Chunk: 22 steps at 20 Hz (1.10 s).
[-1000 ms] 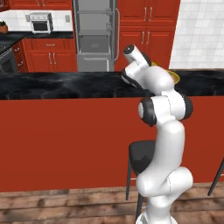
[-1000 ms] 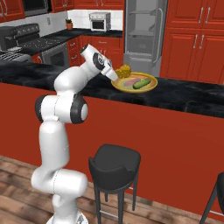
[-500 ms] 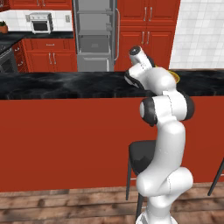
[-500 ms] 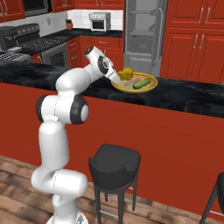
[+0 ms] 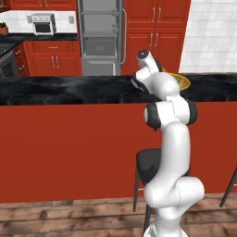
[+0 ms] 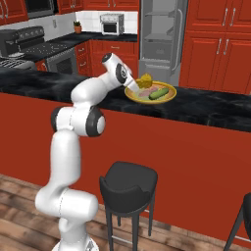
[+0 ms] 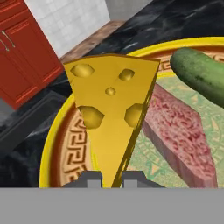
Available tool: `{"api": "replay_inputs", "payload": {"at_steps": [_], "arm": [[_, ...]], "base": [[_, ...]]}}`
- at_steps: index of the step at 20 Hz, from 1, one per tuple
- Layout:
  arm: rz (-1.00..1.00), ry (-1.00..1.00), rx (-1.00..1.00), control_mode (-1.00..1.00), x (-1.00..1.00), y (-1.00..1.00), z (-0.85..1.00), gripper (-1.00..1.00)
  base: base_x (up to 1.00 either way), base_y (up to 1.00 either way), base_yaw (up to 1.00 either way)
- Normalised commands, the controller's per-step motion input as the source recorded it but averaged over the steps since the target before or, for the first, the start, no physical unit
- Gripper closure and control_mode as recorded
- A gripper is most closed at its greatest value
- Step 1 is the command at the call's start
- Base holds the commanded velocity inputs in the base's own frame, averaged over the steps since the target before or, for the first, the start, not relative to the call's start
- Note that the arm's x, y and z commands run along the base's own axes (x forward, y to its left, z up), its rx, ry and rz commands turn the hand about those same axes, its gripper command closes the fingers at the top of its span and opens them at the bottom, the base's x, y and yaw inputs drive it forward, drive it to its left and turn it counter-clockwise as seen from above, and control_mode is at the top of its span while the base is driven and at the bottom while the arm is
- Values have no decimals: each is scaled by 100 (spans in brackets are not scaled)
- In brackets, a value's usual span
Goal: Take the cheese, steak, and cucumber from the fridge and place them on the plate on the dining counter to create an appetizer plate.
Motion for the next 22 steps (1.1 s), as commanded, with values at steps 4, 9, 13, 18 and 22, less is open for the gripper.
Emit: {"api": "replay_inputs", "payload": {"at_steps": [4,9,13,18,22], "arm": [[0,3,0,-100,33,0,0,100],[0,13,0,-100,5,1,-3,100],[0,15,0,-100,-19,2,-7,100],[0,9,0,-100,-12,7,0,-100],[0,-3,0,-100,-30,0,2,-100]], "base": [[0,0,0],[0,0,0],[0,0,0],[0,0,0],[0,0,0]]}}
